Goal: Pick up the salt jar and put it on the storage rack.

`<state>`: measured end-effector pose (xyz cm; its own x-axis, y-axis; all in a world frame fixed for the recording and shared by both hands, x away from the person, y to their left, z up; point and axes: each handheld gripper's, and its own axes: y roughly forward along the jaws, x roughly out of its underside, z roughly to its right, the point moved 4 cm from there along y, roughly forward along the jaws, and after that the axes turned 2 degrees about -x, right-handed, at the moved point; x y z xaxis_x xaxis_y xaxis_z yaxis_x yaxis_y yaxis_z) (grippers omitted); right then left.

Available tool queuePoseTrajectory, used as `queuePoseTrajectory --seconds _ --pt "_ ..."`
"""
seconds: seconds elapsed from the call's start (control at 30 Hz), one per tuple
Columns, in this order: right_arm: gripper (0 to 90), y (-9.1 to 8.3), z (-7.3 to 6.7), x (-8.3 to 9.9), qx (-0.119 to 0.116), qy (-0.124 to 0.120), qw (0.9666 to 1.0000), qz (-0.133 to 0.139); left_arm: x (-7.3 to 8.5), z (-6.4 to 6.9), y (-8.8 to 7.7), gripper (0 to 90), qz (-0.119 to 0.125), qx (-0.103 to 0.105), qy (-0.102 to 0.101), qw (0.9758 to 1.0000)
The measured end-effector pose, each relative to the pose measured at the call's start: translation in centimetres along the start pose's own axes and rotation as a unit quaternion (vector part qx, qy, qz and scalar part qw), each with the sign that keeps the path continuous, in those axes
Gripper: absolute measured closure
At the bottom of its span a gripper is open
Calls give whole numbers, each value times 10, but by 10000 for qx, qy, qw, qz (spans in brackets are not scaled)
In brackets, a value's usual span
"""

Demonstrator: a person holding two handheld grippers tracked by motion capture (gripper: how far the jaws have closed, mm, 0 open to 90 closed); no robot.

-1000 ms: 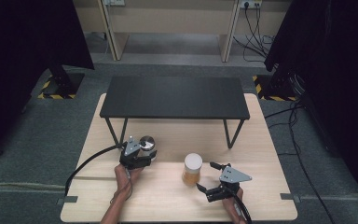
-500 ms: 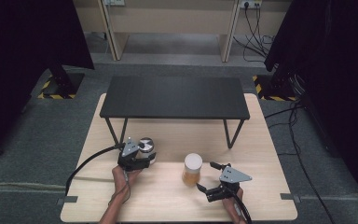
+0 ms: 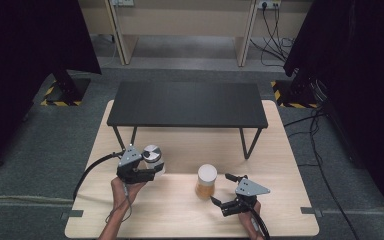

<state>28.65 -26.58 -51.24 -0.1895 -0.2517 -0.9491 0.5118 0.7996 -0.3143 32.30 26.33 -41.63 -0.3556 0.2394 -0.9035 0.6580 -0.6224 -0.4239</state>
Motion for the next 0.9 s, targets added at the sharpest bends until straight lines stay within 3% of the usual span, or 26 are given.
queuePoseTrajectory --seconds 0.47,0.9 --pt "15 0 0 0 9 2 10000 -3 -54 -1 -37 314 117 317 84 9994" --pt "15 0 0 0 6 2 10000 17 -100 -10 -43 314 178 314 57 9993"
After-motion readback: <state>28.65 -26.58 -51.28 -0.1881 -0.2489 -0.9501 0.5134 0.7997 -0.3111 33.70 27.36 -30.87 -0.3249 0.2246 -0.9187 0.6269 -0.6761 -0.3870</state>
